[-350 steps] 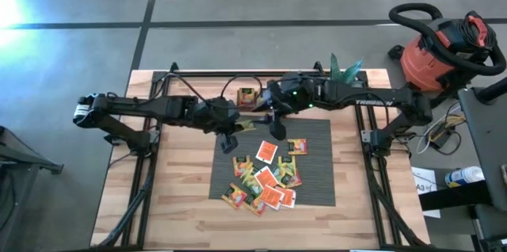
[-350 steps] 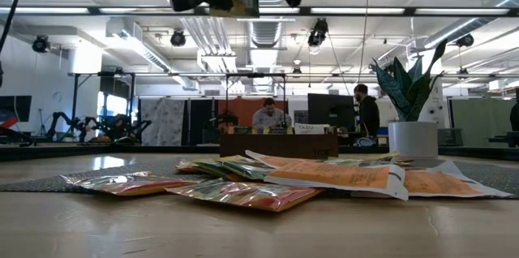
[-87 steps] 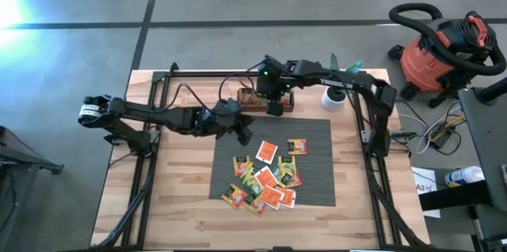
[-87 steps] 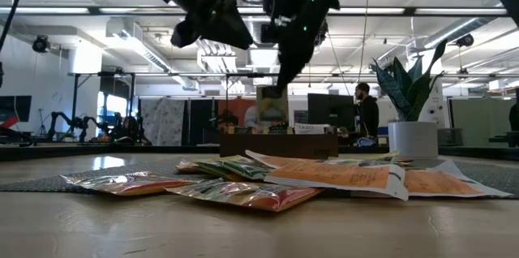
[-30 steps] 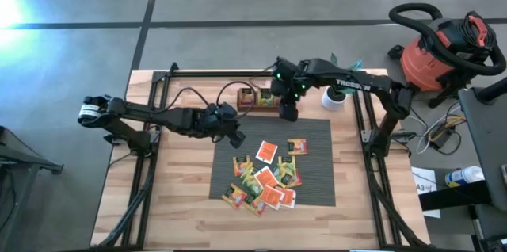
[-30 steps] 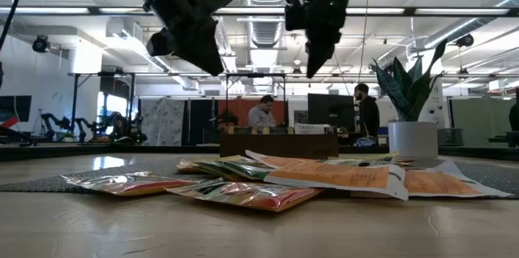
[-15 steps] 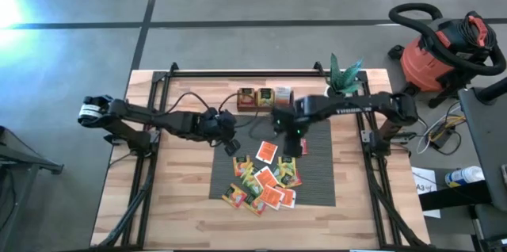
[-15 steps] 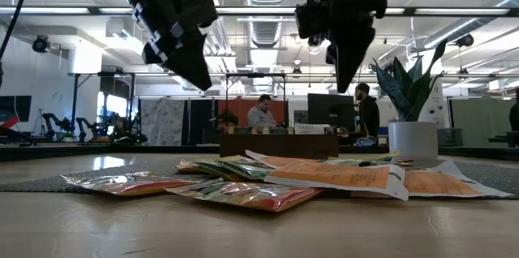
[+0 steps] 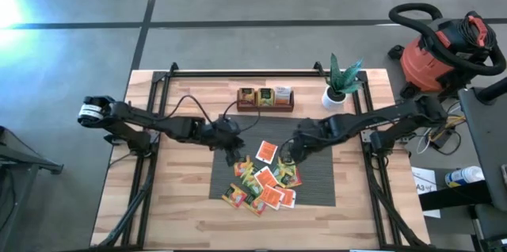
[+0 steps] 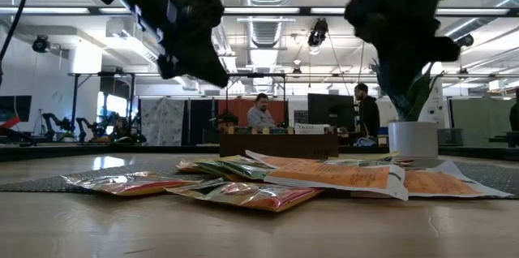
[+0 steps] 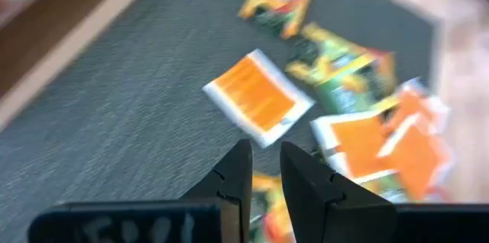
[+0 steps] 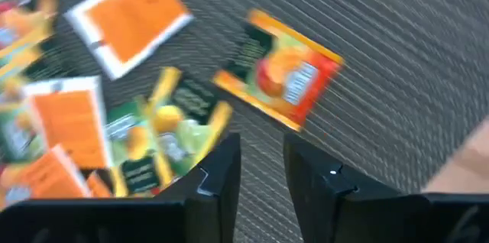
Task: Pick & Place Tea
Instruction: Put the orange tea bag into the left section of the wooden organizer
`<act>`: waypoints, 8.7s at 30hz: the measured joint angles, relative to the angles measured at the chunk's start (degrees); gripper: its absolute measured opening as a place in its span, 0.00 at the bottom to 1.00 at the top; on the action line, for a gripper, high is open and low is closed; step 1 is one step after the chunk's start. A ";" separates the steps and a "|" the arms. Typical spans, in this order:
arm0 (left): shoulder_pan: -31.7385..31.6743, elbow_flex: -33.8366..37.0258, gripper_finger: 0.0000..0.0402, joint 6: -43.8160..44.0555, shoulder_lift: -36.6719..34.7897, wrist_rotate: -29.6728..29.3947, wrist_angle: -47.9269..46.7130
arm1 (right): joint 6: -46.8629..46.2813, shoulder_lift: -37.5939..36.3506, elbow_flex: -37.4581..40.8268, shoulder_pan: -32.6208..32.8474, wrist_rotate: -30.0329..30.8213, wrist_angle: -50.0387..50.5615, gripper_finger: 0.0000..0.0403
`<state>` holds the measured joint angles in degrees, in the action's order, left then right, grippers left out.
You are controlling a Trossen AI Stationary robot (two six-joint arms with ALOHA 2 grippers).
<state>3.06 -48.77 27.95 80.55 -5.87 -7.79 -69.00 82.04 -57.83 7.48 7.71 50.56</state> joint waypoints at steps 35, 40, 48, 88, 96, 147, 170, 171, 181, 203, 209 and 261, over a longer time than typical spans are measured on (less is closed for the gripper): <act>-14.29 -27.02 0.16 21.61 34.55 23.07 14.53 | 8.68 -2.16 26.22 -2.24 -0.17 -34.92 0.11; -15.49 -26.93 0.16 23.48 36.40 23.73 15.31 | 8.92 -2.42 28.88 -2.24 0.06 -36.95 0.11; -15.51 -28.47 0.16 26.68 39.86 23.61 16.77 | 8.66 -2.35 31.46 -2.24 -0.29 -43.20 0.11; -12.58 -33.05 0.34 28.18 43.48 18.60 10.19 | 9.50 -2.10 31.40 -2.26 -0.20 -45.83 0.11; -12.16 -34.03 0.34 28.04 43.49 20.64 10.32 | 9.69 -2.10 31.44 -2.24 -0.20 -46.45 0.11; -9.40 -36.75 0.00 19.30 43.78 18.80 7.92 | 12.51 -9.36 31.44 -2.25 -0.18 -48.39 0.11; -9.60 -43.00 0.00 -31.95 18.40 5.45 -36.17 | 58.48 -16.34 10.00 -6.38 7.29 -40.59 0.24; -9.59 -43.24 0.00 -31.98 18.18 5.43 -36.82 | 59.30 -14.52 8.42 -6.62 6.25 -39.54 0.26; -9.34 -43.85 0.00 -33.27 17.88 3.35 -42.64 | 64.83 0.11 -7.23 -6.76 5.31 -29.89 0.37; -8.64 -43.82 0.00 -33.92 17.84 2.96 -43.36 | 63.42 9.83 -17.15 -6.79 2.51 -23.70 0.08; -8.24 -43.82 0.00 -33.62 17.82 3.42 -43.80 | 62.54 9.83 -17.15 -6.72 2.55 -23.78 0.02; -6.70 -43.95 0.00 -31.33 17.75 3.67 -43.39 | 62.36 9.84 -16.84 -8.03 -1.72 -23.88 0.02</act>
<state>-3.64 -92.73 -3.38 98.30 -2.20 -51.18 -6.64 91.88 -74.67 -0.56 5.99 26.68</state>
